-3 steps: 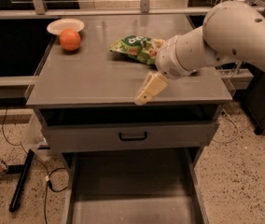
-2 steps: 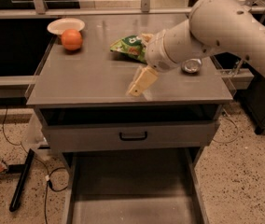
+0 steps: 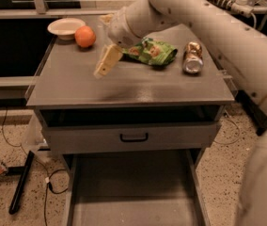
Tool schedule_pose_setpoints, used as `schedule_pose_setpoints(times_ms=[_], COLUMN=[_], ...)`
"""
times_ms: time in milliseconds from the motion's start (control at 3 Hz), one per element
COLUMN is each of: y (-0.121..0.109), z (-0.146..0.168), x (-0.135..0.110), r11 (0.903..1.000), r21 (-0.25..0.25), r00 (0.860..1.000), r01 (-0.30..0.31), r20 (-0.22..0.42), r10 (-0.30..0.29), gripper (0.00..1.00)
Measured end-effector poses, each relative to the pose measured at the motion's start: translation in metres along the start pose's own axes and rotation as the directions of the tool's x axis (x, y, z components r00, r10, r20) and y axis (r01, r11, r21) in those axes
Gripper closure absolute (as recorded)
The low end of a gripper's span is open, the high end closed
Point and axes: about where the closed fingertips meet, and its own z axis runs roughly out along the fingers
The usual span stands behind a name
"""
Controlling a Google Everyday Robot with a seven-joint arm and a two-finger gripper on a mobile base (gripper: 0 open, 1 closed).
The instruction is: Place orange into middle drawer
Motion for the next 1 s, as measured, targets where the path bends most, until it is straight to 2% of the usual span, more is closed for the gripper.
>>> schedule_pose_setpoints(times_ms=[333,667,1000], y=[-0.022,-0.046,-0.072], z=[0.028,0.049,0.061], x=[-0.027,-0.032,-0.015], r11=[0.998,0.9966,0.9981], r21=[-0.063,-0.082,-0.05], r00=[0.997,0.996,0.998], r01=[0.007,-0.007,-0.035], r20=[0.076,0.093,0.049], r10=[-0.002,0.015,0.038], gripper=[0.0,0.0,0.0])
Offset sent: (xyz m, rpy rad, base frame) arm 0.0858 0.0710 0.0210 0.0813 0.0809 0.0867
